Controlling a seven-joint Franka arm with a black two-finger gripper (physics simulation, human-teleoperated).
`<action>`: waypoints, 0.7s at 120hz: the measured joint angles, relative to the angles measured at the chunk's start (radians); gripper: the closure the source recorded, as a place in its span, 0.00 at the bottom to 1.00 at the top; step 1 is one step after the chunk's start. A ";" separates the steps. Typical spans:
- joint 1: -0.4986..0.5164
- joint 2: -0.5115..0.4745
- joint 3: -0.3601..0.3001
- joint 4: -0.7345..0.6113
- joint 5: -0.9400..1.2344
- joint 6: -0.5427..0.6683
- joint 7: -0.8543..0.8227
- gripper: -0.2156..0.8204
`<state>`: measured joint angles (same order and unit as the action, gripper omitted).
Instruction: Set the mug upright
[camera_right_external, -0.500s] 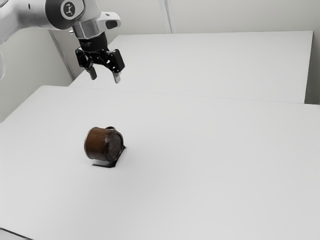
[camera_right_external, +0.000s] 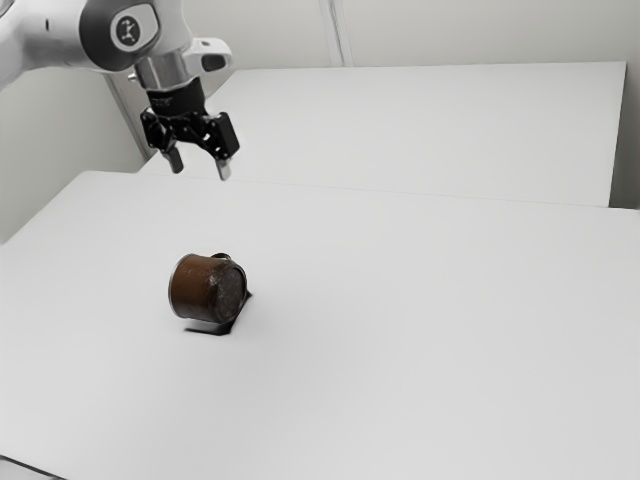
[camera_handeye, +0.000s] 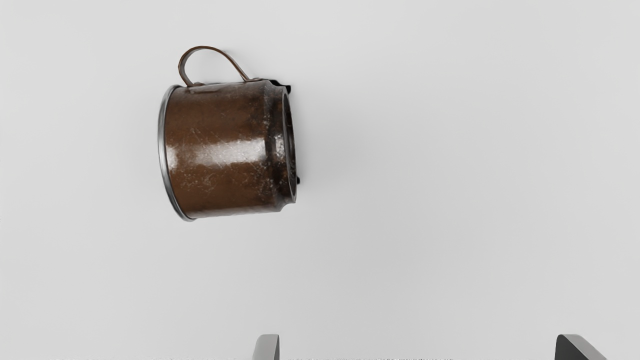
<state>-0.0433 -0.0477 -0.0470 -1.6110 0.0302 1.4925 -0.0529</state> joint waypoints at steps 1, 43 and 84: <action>0.004 -0.001 0.000 -0.001 0.000 0.000 0.000 0.21; 0.200 -0.006 0.002 -0.082 -0.072 0.038 0.068 0.21; 0.296 0.020 0.006 -0.221 -0.178 0.190 0.220 0.21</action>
<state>0.2522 -0.0275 -0.0412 -1.8322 -0.1479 1.6822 0.1673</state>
